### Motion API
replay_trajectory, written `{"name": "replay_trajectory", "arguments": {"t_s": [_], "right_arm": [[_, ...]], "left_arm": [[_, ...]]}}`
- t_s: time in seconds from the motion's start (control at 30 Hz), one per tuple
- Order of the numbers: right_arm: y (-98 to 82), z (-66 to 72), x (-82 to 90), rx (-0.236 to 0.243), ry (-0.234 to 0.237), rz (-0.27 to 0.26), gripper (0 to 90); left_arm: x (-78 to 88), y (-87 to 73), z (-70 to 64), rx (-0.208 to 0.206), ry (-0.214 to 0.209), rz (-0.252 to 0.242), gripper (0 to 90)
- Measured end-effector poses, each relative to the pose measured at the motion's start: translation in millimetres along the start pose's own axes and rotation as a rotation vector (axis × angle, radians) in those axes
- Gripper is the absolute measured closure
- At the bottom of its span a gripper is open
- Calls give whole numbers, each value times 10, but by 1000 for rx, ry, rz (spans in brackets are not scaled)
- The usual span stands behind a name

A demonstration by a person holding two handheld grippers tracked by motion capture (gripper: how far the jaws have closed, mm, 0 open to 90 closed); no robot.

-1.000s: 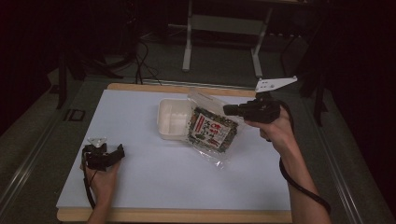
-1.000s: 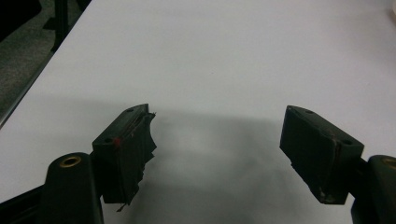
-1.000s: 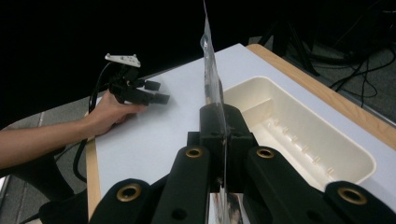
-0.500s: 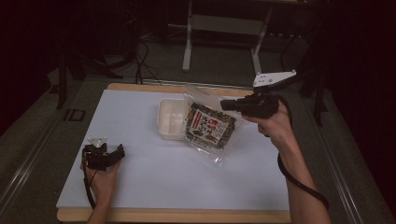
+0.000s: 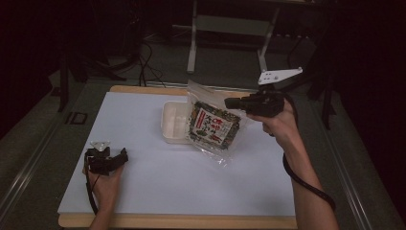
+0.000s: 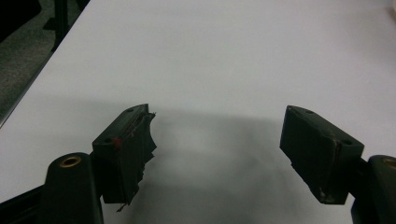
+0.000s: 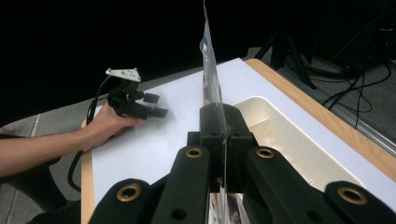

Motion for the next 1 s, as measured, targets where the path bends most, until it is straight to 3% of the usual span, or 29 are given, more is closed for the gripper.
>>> {"name": "replay_trajectory", "arguments": {"t_s": [1.0], "right_arm": [[231, -96, -65, 0, -12, -30, 898]], "left_arm": [[-4, 0, 0, 1, -2, 1, 252]]}}
Point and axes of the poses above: each handheld gripper's, and its own axes: x roughly backward along the jaws, y roughly out of its top, z roughly to its left, the point moved 4 cm from there along -x, roughly forward along the jaws, and after that the axes turned 6 degrees about -x, right-handed, at the moved point
